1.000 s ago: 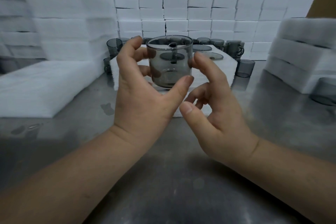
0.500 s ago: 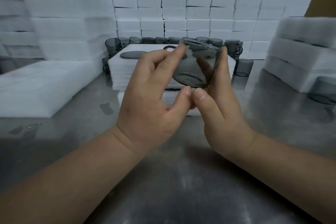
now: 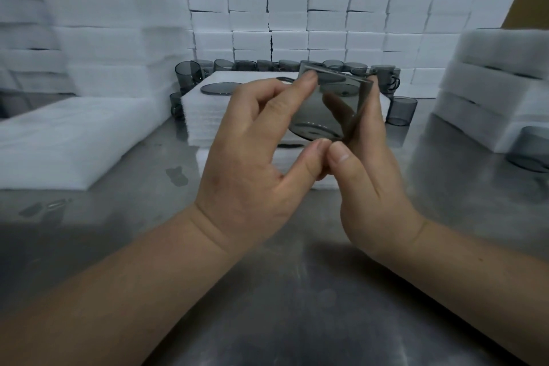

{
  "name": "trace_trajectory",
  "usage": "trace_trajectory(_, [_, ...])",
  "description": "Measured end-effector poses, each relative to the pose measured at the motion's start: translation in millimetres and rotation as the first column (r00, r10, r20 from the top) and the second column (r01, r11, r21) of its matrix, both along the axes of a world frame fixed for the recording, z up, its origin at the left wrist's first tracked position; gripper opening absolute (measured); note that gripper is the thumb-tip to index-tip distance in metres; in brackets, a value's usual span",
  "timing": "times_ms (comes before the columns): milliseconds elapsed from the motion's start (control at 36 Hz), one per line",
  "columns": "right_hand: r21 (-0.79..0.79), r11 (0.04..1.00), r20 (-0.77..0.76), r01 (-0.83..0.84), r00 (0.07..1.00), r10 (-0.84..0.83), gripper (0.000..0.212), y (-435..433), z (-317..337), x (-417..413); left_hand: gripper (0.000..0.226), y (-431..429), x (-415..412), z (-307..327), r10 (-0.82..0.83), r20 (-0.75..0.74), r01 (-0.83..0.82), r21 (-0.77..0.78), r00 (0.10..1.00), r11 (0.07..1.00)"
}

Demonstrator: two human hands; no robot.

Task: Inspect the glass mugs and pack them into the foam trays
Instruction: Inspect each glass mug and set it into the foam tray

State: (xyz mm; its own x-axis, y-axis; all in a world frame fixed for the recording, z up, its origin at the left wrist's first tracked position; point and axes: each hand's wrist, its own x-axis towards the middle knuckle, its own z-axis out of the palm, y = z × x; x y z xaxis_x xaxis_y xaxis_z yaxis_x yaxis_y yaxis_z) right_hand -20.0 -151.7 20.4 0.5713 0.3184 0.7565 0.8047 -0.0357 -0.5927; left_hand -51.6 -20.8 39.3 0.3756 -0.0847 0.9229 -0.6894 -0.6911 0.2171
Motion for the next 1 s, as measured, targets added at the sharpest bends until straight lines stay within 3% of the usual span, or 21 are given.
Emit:
trace_trajectory(167, [-0.044,0.997,0.142,0.059,0.989,-0.052,0.070,1.0,3.7,-6.1,0.056,1.3,-1.5,0.6,-0.013,-0.106,-0.001,-0.132,0.994,0.991])
trace_trajectory(278, [-0.106,0.994,0.233,0.009,0.972,0.016,0.060,1.6,4.3,-6.6,0.071,0.2,-1.9,3.0,-0.080,-0.164,0.035,-0.264,0.983,0.964])
trace_trajectory(389, [-0.158,0.987,0.267,-0.022,0.962,0.064,0.060,2.0,3.5,-4.7,0.073,1.3,-0.9,6.3,-0.066,-0.142,0.022,-0.293,0.988,0.956])
trace_trajectory(500, [-0.147,0.989,0.254,0.007,0.967,0.031,0.057,0.3,4.2,-4.8,0.068,4.3,1.7,6.4,0.087,-0.150,-0.122,-0.240,0.985,0.963])
trace_trajectory(750, [-0.098,0.993,0.243,0.066,0.969,-0.041,0.050,-2.4,7.7,-0.9,0.056,8.5,10.9,4.3,0.093,-0.233,-0.166,-0.317,0.968,0.934])
trace_trajectory(861, [0.067,0.971,0.334,0.232,0.911,-0.241,0.030,-9.8,18.3,8.0,0.072,7.8,12.3,1.7,0.030,-0.234,-0.121,-0.384,0.972,0.915])
trace_trajectory(917, [0.164,0.925,0.269,0.344,0.886,-0.377,0.026,-15.6,23.8,16.9,0.070,8.1,11.6,1.1,0.005,-0.218,-0.095,-0.404,0.976,0.910])
trace_trajectory(1000, [0.182,0.850,0.015,0.494,0.863,-0.505,0.033,-25.4,27.4,34.0,0.064,10.1,12.1,1.7,0.004,-0.206,-0.092,-0.418,0.979,0.904])
